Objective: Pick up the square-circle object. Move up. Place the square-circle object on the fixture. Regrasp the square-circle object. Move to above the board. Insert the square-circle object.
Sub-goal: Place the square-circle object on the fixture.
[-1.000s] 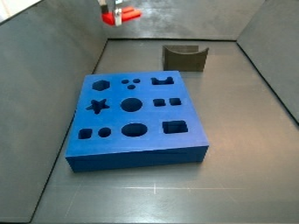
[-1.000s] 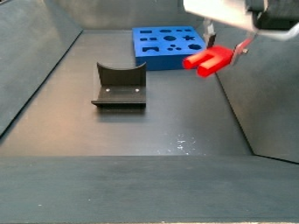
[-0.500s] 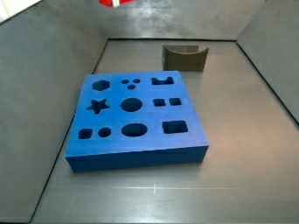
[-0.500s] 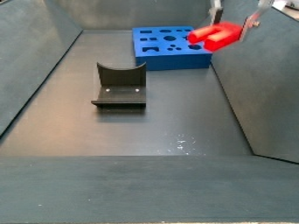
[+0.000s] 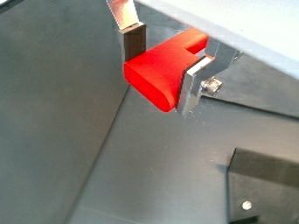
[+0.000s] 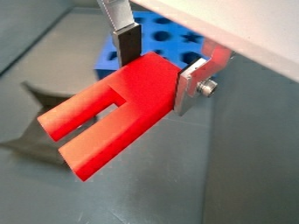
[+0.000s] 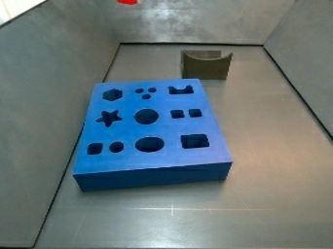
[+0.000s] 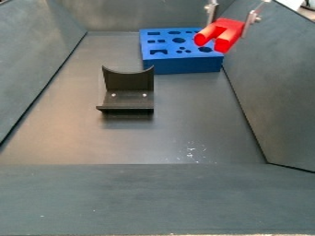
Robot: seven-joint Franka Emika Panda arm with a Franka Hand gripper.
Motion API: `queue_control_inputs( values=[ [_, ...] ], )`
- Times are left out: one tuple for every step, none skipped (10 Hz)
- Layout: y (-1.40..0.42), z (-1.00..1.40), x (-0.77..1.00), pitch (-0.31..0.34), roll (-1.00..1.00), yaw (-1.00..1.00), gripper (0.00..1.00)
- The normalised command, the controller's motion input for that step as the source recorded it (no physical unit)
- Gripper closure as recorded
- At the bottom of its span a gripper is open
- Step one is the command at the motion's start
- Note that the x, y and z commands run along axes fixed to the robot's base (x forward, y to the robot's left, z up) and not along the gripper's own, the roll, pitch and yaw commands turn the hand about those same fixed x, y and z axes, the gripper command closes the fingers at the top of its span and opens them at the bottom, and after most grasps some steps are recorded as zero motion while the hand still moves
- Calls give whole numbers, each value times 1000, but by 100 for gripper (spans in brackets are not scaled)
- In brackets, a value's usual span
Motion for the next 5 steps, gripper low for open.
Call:
queue_control_inputs(
  values=[
    [-64, -52, 1000, -37, -9, 1000, 100],
    [-59, -53, 1000, -38, -7, 1000, 100],
    [-54, -54, 1000, -40, -4, 1000, 100],
    [-49, -55, 1000, -41, 0, 1000, 100],
    [-46, -57, 1000, -41, 9, 998, 100]
  ],
)
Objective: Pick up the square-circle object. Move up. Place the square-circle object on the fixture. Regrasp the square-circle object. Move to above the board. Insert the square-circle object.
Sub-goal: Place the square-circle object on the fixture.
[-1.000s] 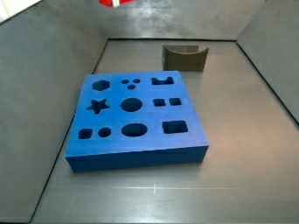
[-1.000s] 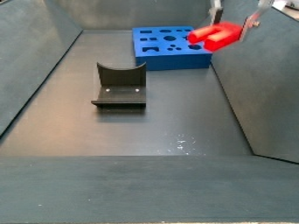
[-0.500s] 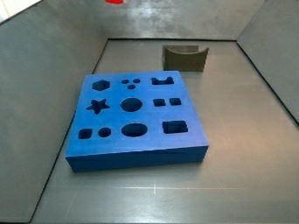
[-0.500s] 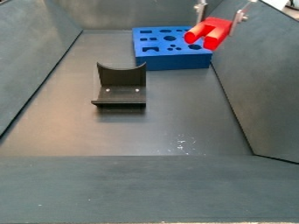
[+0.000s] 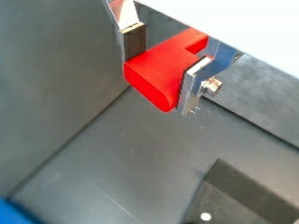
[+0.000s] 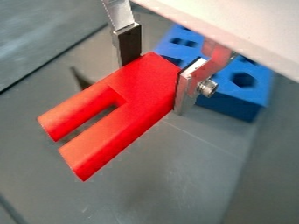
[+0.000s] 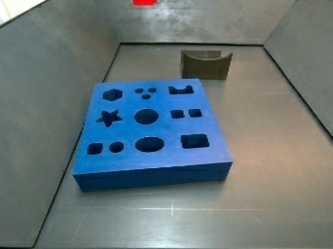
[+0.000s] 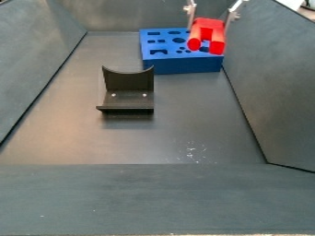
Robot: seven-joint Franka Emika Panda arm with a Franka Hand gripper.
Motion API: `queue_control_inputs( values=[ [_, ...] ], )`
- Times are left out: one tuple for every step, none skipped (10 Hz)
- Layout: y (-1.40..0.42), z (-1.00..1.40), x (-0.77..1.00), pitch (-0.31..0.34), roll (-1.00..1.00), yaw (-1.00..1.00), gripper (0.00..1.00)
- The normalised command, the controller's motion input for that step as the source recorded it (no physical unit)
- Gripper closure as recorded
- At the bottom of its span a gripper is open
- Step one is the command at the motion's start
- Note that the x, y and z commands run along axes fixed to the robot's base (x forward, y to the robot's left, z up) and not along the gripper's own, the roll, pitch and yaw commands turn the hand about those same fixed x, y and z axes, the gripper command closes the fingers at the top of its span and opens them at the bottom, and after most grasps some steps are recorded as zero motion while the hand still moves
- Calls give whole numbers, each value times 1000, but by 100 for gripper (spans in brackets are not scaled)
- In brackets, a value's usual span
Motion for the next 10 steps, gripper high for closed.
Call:
queue_control_inputs(
  values=[
    [-44, -58, 1000, -31, 16, 757, 100],
    [-40, -59, 1000, -19, 22, 517, 100],
    [-36, -59, 1000, -8, 27, 339, 100],
    [-34, -59, 1000, 6, 38, 190, 100],
    [-30, -59, 1000, 16, 47, 117, 100],
    [-164, 22, 1000, 47, -1000, -41, 100],
    [-158, 31, 1000, 54, -1000, -54, 100],
    [-112, 35, 1000, 66, -1000, -68, 100],
    [-99, 31, 1000, 73, -1000, -70, 100],
    [-75, 20, 1000, 81, -1000, -75, 100]
  ],
)
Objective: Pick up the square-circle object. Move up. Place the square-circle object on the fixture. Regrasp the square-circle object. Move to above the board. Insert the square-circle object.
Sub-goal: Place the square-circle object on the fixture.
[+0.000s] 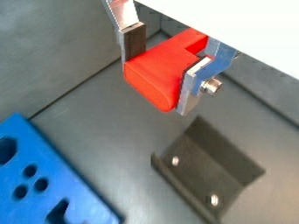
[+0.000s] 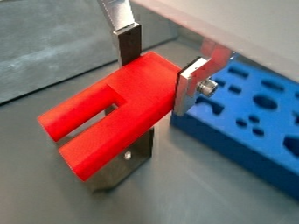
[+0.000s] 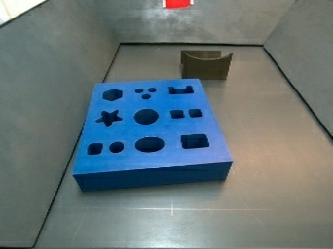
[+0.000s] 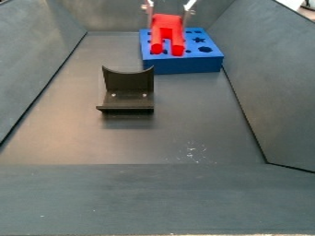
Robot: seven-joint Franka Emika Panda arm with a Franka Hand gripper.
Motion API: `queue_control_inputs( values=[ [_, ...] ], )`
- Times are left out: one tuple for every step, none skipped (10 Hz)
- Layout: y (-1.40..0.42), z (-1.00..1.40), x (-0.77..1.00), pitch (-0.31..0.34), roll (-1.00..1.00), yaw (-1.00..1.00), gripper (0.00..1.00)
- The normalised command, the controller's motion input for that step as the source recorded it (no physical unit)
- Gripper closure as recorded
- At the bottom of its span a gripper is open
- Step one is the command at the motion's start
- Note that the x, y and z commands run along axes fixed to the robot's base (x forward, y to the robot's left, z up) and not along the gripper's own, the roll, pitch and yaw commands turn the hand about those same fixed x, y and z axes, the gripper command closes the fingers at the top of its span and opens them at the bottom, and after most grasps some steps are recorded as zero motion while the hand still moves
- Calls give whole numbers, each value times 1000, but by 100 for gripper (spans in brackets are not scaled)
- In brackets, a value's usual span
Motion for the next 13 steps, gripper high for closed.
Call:
queue_control_inputs(
  values=[
    [-45, 14, 1000, 86, -1000, -83, 100],
    [-19, 8, 1000, 90, -1000, -91, 100],
    [1, 1, 1000, 92, -1000, -99, 100],
    [15, -3, 901, 94, -1000, -110, 100],
    [28, -7, 748, 95, -1000, -130, 100],
    [35, -9, 636, 88, -913, -137, 100],
    [41, -10, 493, 64, -684, -129, 100],
    [42, -11, 387, 49, -509, -120, 100],
    [39, -11, 283, 40, -337, -110, 100],
    [20, 0, 137, 28, -209, -91, 100],
    [132, -1000, 120, 262, -1000, -41, 100],
    [133, -1000, 118, 244, -1000, -47, 100],
    [137, -1000, 141, 280, -1000, -124, 100]
  ],
)
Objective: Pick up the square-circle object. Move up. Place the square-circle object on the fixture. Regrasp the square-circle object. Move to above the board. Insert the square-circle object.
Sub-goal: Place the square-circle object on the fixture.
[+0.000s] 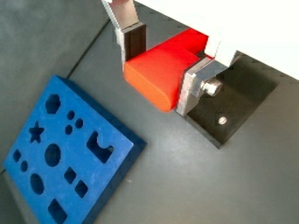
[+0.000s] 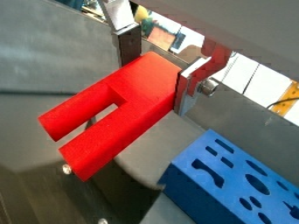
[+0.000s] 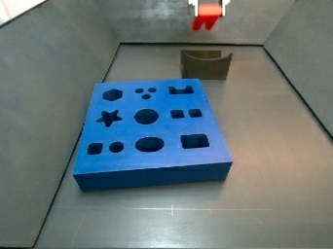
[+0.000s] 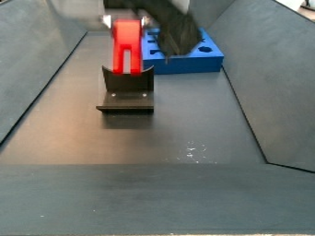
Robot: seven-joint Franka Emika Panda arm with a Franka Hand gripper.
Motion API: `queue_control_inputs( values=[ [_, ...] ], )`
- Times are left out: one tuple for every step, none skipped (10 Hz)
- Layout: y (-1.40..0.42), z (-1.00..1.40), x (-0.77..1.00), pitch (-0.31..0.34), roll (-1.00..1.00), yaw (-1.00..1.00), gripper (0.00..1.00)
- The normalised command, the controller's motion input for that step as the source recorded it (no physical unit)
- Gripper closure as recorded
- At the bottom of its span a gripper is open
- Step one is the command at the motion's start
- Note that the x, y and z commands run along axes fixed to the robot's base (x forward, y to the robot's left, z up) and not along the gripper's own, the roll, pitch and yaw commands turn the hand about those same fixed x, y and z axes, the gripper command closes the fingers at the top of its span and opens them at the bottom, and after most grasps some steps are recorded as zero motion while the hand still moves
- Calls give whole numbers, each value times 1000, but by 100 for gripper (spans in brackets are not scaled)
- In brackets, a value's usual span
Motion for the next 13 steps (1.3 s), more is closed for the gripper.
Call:
queue_control_inputs(
  values=[
    [135, -1000, 153, 270, -855, -164, 100],
    [138, -1000, 161, 204, -631, -214, 100],
    [139, -1000, 165, 147, -457, -239, 100],
    [131, -1000, 181, 75, -264, -241, 100],
    [130, -984, 182, 41, -217, -234, 100],
    [101, -690, 131, -1, -165, -204, 100],
    [138, -482, 101, -46, -104, -167, 100],
    [168, -426, 82, -64, -83, -137, 100],
    [168, -426, 82, -64, -83, -137, 100],
    [183, -423, 80, -68, -81, -127, 100],
    [185, -415, 84, -70, -84, -123, 100],
    [184, -410, 85, -70, -83, -101, 100],
    [0, 0, 0, 0, 0, 0, 0]
  ],
)
